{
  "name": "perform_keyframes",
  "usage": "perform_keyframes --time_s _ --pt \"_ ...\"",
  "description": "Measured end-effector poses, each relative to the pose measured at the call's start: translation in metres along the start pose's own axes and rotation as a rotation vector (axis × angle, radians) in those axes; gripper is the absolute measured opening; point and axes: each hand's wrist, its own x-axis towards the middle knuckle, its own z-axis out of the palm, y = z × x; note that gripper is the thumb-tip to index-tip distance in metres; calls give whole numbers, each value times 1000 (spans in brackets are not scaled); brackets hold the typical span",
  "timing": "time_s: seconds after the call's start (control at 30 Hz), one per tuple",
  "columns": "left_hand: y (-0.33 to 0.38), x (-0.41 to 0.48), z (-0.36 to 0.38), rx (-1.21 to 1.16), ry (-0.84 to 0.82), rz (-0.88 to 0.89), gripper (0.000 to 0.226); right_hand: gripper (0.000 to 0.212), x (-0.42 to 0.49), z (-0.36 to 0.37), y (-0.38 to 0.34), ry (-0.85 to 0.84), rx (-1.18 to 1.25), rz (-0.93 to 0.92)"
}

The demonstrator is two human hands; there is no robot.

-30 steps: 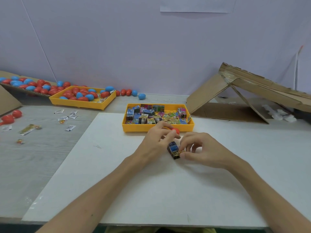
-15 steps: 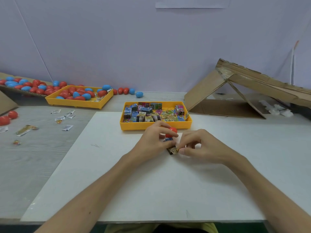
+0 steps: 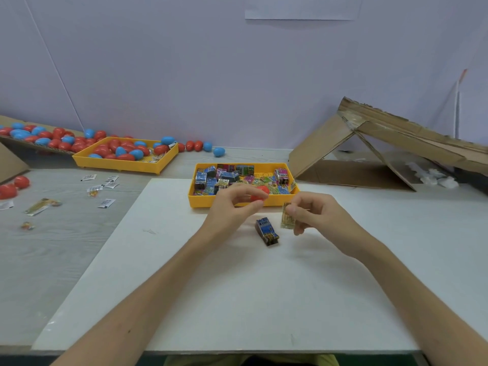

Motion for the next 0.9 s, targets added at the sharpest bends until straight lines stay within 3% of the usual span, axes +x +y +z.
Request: perform_keyframes --time_s 0.1,0.3,0.7,0.9 --pt "0 0 -3 -17 3 3 28 2 1 0 2 -10 17 18" --pt "1 0 -1 75 25 55 21 15 1 0 3 19 7 30" --pt "3 -2 2 40 -16 72 20 13 4 0 5 59 -31 40" --pt "6 -2 2 68 -72 78 33 17 3 0 4 72 86 51"
